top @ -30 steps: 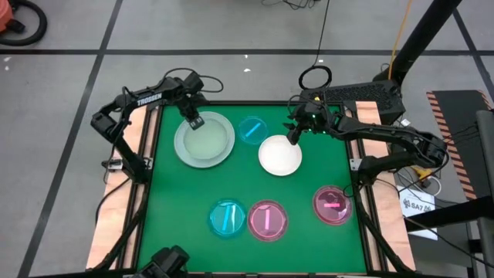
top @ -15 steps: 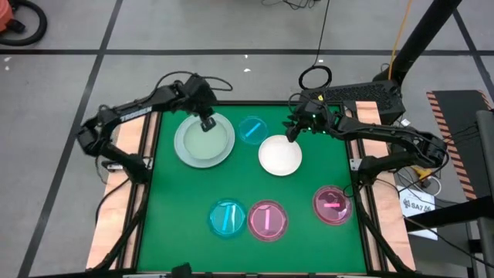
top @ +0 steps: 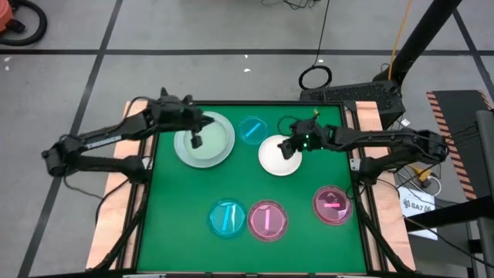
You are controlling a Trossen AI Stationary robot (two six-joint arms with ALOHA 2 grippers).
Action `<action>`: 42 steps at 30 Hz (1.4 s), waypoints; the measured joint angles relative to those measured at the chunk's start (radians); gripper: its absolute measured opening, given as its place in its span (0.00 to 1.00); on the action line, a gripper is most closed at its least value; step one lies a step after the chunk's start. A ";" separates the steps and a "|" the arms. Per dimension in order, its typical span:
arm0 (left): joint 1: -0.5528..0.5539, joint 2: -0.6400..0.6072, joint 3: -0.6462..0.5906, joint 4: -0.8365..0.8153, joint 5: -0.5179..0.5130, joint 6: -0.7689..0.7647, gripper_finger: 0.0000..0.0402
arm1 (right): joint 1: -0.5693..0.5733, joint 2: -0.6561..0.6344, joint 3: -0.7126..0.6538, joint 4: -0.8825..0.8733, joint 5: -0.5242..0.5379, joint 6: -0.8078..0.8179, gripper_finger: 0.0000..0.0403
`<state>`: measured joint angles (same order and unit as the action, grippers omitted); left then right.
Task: Stack plastic plates
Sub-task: Stack the white plate on top of the green plate
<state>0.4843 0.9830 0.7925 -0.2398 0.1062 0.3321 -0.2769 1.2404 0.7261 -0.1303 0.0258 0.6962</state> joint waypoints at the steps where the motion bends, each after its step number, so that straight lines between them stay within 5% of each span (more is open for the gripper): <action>1: -0.003 -0.037 -0.016 0.010 0.000 0.000 0.09 | 0.019 0.000 0.000 -0.002 0.001 0.033 0.42; 9: -0.003 -0.280 -0.160 0.139 -0.001 0.000 0.09 | 0.126 0.006 0.025 0.008 0.040 0.184 0.42; 16: -0.003 -0.349 -0.187 0.136 -0.001 0.016 0.09 | 0.142 0.006 0.141 -0.029 0.101 0.163 0.42; 30: 0.000 -0.409 -0.188 0.017 -0.054 0.007 0.09 | 0.072 0.142 0.413 -0.813 0.143 0.368 0.42; 42: 0.000 -0.409 -0.188 -0.007 -0.055 0.011 0.09 | 0.001 0.352 0.380 -0.895 0.022 0.381 0.42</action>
<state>0.4847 0.5735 0.6048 -0.2464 0.0517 0.3428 -0.2759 1.5925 1.1057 -1.0252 0.0483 1.0769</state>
